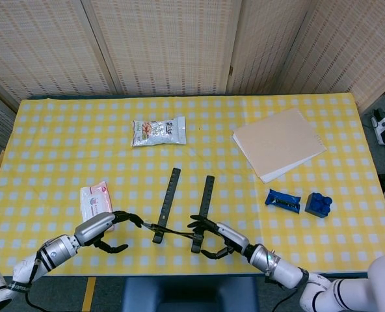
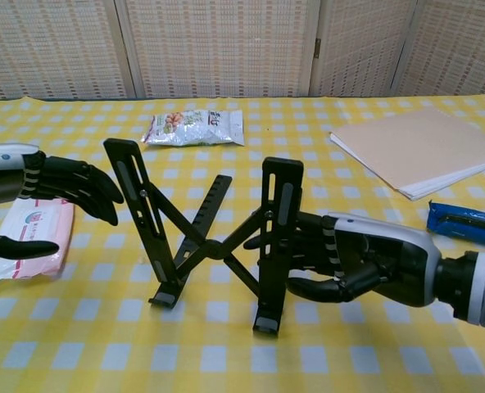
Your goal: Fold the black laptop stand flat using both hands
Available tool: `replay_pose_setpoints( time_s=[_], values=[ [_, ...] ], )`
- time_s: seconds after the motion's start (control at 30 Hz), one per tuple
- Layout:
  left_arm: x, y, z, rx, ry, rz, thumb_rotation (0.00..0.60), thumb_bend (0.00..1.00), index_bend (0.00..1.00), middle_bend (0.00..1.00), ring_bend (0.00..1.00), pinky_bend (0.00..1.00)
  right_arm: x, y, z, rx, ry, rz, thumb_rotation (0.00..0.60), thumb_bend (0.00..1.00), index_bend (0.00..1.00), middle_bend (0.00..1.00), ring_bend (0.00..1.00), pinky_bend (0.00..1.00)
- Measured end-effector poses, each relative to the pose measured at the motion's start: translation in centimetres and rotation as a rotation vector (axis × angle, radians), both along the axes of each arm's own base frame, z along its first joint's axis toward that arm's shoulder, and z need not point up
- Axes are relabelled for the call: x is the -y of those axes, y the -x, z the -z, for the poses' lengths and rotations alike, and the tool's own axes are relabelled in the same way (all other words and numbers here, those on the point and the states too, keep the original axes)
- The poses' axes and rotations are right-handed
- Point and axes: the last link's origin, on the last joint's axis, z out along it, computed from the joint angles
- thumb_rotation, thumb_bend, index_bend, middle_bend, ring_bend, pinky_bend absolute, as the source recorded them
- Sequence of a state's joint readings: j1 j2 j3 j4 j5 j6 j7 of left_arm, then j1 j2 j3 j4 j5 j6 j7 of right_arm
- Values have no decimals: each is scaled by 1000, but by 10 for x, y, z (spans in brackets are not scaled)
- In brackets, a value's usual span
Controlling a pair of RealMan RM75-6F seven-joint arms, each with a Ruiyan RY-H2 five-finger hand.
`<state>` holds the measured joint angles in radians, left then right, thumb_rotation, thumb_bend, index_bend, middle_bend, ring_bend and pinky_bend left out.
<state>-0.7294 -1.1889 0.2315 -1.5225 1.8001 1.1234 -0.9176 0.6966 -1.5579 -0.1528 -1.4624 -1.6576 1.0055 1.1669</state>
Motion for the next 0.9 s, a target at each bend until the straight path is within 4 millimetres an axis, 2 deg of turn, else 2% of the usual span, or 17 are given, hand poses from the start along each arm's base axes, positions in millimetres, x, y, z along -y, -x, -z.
replay_pose_setpoints(
  time_s=[0.2, 0.4, 0.5, 0.9],
  values=[
    [-4, 4, 6, -62, -46, 15, 600, 381, 338, 337, 240, 191, 7, -15, -32, -66, 155, -102, 600, 425, 0, 152, 159, 100],
    [-4, 4, 19, -107, -57, 30, 600, 382, 420, 337, 241, 191, 12, -33, -68, -71, 253, -114, 600, 425, 0, 152, 155, 100],
    [-4, 4, 25, -130, -73, 44, 600, 384, 437, 337, 241, 192, 15, -37, -77, -64, 276, -95, 600, 426, 0, 152, 157, 100],
    [-4, -5, 59, -154, -94, 43, 600, 385, 429, 337, 232, 199, 15, -30, -75, -67, 261, -57, 600, 425, 0, 151, 156, 101]
  ],
)
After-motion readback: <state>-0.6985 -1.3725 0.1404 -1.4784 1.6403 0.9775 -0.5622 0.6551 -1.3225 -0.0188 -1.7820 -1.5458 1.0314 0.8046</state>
